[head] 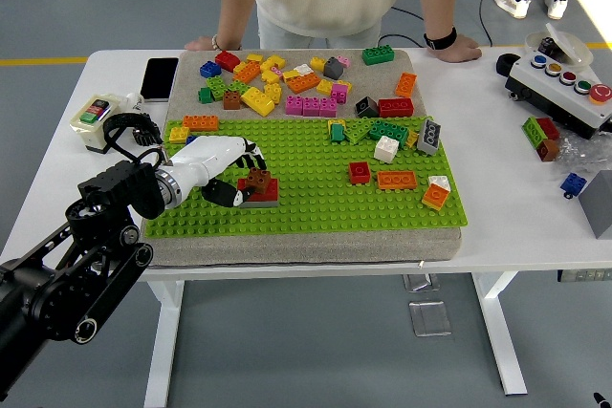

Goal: Pick up the brick,pile it on top of brick,press brick,pick up the brick,pile it on top of brick,press brick

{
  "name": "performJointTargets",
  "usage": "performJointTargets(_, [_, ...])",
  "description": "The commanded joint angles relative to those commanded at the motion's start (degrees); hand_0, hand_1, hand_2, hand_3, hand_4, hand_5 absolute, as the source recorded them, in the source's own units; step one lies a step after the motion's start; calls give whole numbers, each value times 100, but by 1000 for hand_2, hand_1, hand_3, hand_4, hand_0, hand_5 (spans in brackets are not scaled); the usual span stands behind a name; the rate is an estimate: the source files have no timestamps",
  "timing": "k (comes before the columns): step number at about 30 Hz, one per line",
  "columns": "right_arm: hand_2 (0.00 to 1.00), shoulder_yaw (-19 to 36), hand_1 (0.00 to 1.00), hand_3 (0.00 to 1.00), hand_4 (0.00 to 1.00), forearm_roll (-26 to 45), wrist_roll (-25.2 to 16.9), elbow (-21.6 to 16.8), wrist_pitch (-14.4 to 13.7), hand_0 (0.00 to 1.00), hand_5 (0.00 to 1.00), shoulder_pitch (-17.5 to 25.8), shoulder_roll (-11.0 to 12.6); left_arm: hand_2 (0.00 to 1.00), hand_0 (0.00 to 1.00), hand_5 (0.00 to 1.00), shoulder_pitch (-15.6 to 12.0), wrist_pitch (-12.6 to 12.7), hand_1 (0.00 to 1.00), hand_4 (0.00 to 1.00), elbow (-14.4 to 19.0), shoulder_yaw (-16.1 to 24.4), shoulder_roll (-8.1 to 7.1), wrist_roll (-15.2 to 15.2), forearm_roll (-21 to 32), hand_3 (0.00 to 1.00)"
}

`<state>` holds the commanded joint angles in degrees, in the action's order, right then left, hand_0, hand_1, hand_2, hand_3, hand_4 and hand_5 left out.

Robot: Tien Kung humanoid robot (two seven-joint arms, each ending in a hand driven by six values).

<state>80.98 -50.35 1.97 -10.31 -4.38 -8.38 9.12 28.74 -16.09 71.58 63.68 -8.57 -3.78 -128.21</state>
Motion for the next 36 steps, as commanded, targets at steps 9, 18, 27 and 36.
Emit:
performJointTargets(9, [725, 2, 675, 734, 998, 13, 4, 0, 7, 755, 644, -4, 1, 646, 760, 93, 19, -13, 687, 616, -24, 8, 10, 0, 9, 590])
performJointTargets(18, [725, 2, 676, 733, 998, 17, 0, 0, 5, 755, 645, -3, -2, 649, 763, 98, 27, -16, 692, 621, -66, 19, 16, 1, 0, 591])
performJointTargets(27, [725, -8, 676, 734, 998, 21, -1, 0, 6, 751, 645, 5, -9, 670, 771, 134, 19, -59, 706, 675, -66, 22, 16, -3, -19, 604])
performJointTargets(36, [725, -20, 675, 734, 998, 34, 3, 0, 1, 752, 645, -3, -12, 672, 773, 137, 30, -62, 707, 681, -98, 28, 16, -4, -20, 604])
